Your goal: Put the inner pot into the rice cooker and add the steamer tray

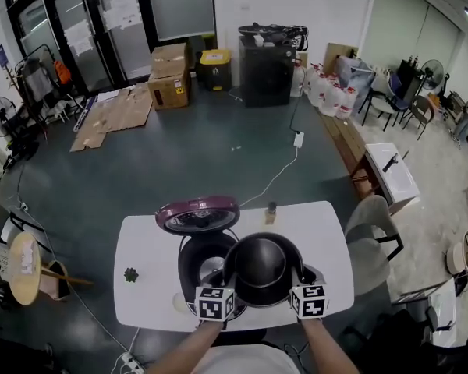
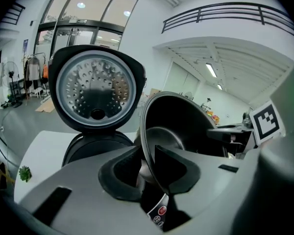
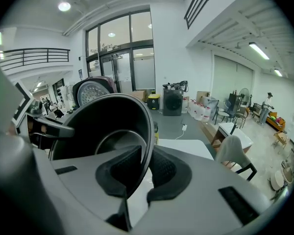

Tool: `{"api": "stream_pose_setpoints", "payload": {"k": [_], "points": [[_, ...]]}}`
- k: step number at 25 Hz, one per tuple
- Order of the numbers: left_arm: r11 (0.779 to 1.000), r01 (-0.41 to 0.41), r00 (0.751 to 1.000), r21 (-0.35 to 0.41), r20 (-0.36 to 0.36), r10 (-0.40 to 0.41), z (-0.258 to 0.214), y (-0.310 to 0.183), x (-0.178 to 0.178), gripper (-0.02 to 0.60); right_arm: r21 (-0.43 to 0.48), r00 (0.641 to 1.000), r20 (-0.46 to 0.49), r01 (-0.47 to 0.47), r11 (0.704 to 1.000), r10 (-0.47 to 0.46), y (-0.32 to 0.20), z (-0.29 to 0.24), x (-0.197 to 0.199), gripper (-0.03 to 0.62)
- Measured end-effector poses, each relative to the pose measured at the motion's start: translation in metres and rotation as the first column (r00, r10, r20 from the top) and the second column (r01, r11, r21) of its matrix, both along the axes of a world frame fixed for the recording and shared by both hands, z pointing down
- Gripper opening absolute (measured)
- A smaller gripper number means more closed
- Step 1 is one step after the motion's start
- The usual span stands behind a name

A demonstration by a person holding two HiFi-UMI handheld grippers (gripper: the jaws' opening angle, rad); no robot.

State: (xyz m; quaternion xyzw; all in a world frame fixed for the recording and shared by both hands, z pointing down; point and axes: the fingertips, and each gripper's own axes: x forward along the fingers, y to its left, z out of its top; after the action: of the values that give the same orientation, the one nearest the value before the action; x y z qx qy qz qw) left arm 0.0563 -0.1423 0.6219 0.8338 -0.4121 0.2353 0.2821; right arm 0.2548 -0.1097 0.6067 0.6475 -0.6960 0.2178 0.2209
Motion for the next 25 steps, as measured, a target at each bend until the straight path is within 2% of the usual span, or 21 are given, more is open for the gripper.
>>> {"api": "stream_pose_setpoints", "payload": {"k": [15, 25], "points": [[0.992, 0.128, 0.992, 0.010, -0.005, -0.128, 0.000, 0.000, -0.073, 0.103, 0.002, 0.992, -0.005, 0.123, 0.992, -0.123, -0.023, 0.001, -0.070, 0.061], [0.981, 0.193, 0.981, 0.018, 0.026, -0.194, 0.012, -0.001, -0.122, 0.101, -0.006, 0.980, -0.005, 0.197, 0.980, -0.197, -0.039, 0.013, -0.120, 0.064]]}}
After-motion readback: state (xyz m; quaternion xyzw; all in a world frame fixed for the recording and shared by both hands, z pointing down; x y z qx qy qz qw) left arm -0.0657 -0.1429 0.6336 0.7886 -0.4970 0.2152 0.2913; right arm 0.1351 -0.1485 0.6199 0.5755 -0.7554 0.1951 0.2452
